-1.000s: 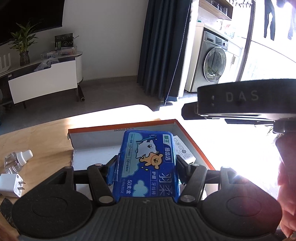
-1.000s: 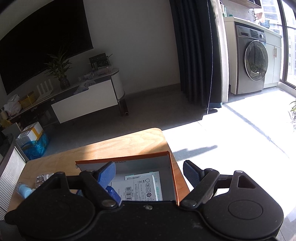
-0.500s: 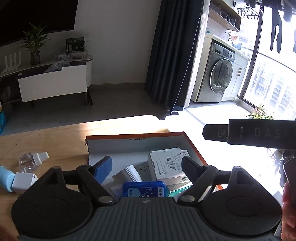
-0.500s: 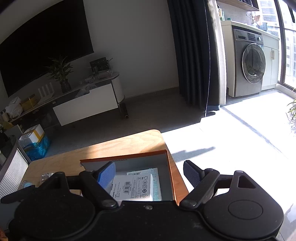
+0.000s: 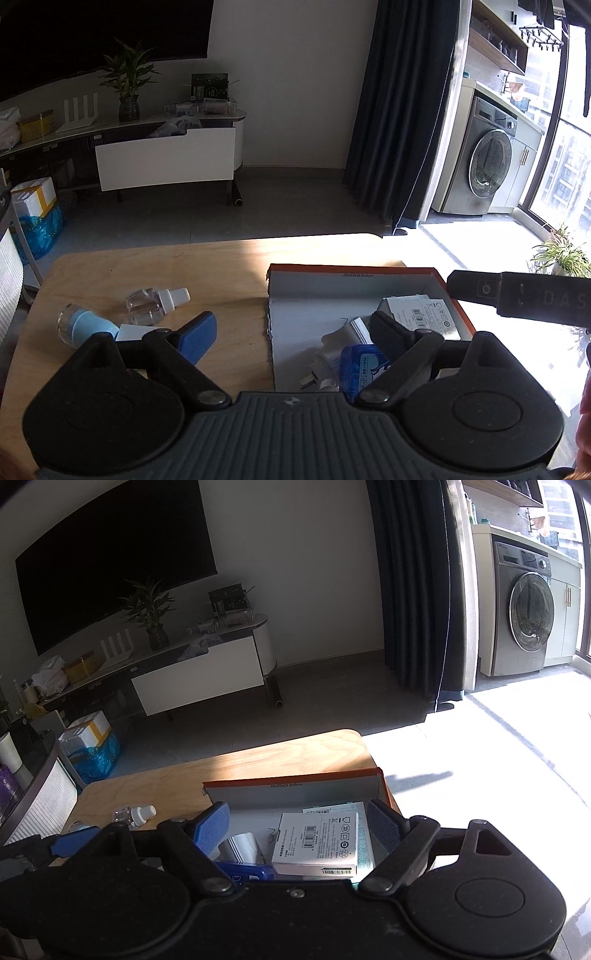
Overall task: Organize rigid objects
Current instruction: 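Lower and open left tool in tray while right tool releases white box, then move left tool to blue toothpick holder while right tool approaches black charger, then close left tool on blue toothpick holder while right tool grasps black charger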
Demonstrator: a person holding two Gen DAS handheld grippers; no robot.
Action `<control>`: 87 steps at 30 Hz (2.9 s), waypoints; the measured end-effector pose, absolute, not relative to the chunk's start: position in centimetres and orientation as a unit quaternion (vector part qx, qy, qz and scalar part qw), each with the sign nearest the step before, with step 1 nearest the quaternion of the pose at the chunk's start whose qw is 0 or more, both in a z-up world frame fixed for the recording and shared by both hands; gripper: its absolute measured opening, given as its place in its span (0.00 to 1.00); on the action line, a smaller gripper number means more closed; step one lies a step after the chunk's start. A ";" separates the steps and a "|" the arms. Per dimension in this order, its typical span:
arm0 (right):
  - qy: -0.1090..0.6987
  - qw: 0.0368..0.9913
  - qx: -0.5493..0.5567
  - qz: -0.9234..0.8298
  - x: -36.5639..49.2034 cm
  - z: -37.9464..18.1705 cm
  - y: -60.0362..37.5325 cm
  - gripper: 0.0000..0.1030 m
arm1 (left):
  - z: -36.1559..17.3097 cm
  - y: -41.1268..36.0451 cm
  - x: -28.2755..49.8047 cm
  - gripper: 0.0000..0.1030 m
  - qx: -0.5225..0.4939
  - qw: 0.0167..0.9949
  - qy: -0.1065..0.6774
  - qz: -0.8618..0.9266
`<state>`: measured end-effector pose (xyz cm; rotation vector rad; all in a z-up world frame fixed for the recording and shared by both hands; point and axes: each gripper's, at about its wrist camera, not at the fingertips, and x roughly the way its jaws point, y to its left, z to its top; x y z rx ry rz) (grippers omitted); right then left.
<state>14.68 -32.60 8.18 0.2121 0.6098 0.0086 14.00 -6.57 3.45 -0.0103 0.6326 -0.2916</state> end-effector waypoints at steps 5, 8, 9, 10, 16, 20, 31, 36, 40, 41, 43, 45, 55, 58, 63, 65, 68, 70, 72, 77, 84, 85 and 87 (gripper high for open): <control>0.307 0.947 0.095 0.025 15.0 7.9 -30.3 0.94 | 3.6 -4.9 13.8 0.89 -0.012 0.942 0.312 -0.124; 0.312 0.945 0.090 0.036 15.2 7.7 -29.2 0.94 | 3.6 -4.0 13.7 0.89 -0.016 0.943 0.313 -0.113; 0.314 0.944 0.088 0.040 15.2 7.6 -28.7 0.94 | 3.6 -3.8 13.7 0.89 -0.018 0.943 0.314 -0.108; 0.316 0.944 0.086 0.043 15.3 7.6 -28.3 0.94 | 3.6 -3.4 13.6 0.89 -0.019 0.944 0.313 -0.104; 0.322 0.942 0.074 0.064 15.6 7.2 -26.1 0.94 | 3.5 -2.0 13.4 0.89 -0.027 0.944 0.317 -0.085; 0.327 0.940 0.068 0.076 15.7 7.1 -24.6 0.94 | 3.6 -1.0 13.3 0.89 -0.035 0.945 0.316 -0.074; 0.345 0.931 0.052 0.111 15.9 5.8 -21.3 0.94 | 1.8 2.8 12.7 0.90 -0.046 0.942 0.330 -0.037; 0.361 0.922 0.049 0.130 16.3 4.3 -20.0 0.94 | 0.3 5.9 12.6 0.90 -0.060 0.934 0.351 -0.004; 0.375 0.914 0.046 0.146 16.6 3.0 -18.5 0.94 | -0.1 7.7 12.8 0.90 -0.069 0.931 0.358 0.014; 0.377 0.913 0.045 0.152 16.7 2.8 -18.2 0.94 | -0.2 8.0 12.8 0.90 -0.071 0.931 0.358 0.016; 0.383 0.908 0.037 0.168 16.9 2.1 -16.9 0.94 | -0.4 8.7 12.8 0.91 -0.073 0.931 0.357 0.020; 0.388 0.903 0.027 0.181 17.1 1.5 -15.8 0.94 | -0.5 9.2 12.9 0.91 -0.076 0.931 0.357 0.020; 0.402 0.885 -0.011 0.234 19.8 -1.3 -10.7 0.88 | -1.0 10.7 14.7 0.97 -0.072 0.935 0.348 0.001; 0.406 0.883 -0.021 0.236 20.6 -1.8 -9.7 0.86 | -1.1 10.6 15.7 0.98 -0.065 0.936 0.346 -0.015; 0.416 0.880 -0.034 0.228 21.5 -2.2 -8.6 0.88 | -1.7 9.7 18.0 1.00 -0.035 0.941 0.334 -0.048; 0.408 0.886 -0.052 0.214 21.5 -2.1 -8.3 0.74 | -2.0 9.5 19.0 1.00 -0.030 0.942 0.329 -0.060; 0.408 0.889 -0.048 0.202 21.4 -2.0 -8.9 0.43 | -2.5 9.1 20.0 1.00 -0.018 0.943 0.323 -0.083; 0.407 0.891 -0.044 0.197 21.2 -2.1 -9.5 0.43 | -2.9 8.6 20.6 1.00 -0.003 0.943 0.321 -0.093; 0.408 0.892 -0.044 0.190 20.8 -2.2 -9.9 0.43 | -3.3 8.3 21.1 1.00 0.011 0.941 0.320 -0.105; 0.412 0.892 -0.034 0.181 20.1 -2.1 -11.0 0.43 | -4.1 8.5 22.1 1.00 0.031 0.942 0.316 -0.109; 0.414 0.893 -0.033 0.175 19.7 -2.1 -11.4 0.43 | -5.0 8.8 23.6 1.00 0.043 0.936 0.332 -0.110; 0.414 0.893 -0.035 0.175 19.7 -2.1 -11.3 0.43 | -5.2 8.9 23.8 1.00 0.039 0.936 0.332 -0.107; 0.413 0.893 -0.038 0.175 19.7 -2.1 -11.2 0.43 | -5.3 8.8 24.0 1.00 0.035 0.937 0.331 -0.102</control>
